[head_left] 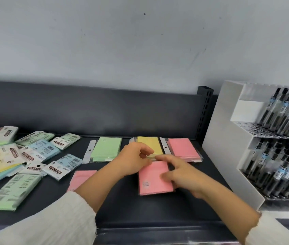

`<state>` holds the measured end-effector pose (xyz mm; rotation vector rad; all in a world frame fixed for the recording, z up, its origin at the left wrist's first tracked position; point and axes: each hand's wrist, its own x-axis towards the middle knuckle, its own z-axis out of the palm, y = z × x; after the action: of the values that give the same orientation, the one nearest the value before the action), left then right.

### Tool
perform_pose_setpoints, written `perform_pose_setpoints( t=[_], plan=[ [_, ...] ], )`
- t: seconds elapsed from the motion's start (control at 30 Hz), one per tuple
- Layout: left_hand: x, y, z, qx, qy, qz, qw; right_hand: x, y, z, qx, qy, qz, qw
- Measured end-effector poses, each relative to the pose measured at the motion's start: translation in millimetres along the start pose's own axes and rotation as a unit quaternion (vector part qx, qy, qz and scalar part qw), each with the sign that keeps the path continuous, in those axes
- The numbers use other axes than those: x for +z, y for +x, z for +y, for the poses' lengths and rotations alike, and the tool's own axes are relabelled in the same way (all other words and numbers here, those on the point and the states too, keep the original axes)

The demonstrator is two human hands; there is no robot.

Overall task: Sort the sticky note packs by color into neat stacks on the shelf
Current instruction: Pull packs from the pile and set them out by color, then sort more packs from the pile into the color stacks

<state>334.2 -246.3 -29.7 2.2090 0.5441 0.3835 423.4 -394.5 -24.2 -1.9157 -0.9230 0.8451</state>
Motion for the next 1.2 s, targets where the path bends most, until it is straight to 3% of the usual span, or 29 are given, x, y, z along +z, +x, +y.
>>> perform_pose_setpoints(
  t=[0.2,0.27,0.53,0.73,0.9,1.03,1.13,1.2],
  plan=[
    [-53,-22,-16,0.008,0.092,-0.094,0.991,40,10,-10,-0.039,-0.094,-0.049,0.994],
    [-69,-28,-27,-0.004,0.146,-0.102,0.984,49,17,-12,-0.059,-0.182,-0.044,0.98],
    [-103,-64,-62,-0.037,0.229,-0.047,0.972,54,21,-31,-0.043,-0.33,-0.051,0.942],
    [-100,-82,-68,-0.037,0.264,-0.028,0.963,63,23,-58,-0.132,-0.357,-0.039,0.924],
    [-113,-102,-78,-0.037,0.225,0.101,0.969,90,35,-84,-0.191,-0.336,-0.078,0.919],
    [-143,-131,-97,-0.114,0.307,0.193,0.925,122,46,-106,-0.224,-0.321,-0.118,0.913],
    [-168,-158,-115,-0.215,0.375,0.267,0.861,147,54,-119,-0.237,-0.31,-0.142,0.91],
    [-183,-174,-127,-0.299,0.434,0.255,0.811,165,58,-126,-0.252,-0.302,-0.159,0.906]
  ],
)
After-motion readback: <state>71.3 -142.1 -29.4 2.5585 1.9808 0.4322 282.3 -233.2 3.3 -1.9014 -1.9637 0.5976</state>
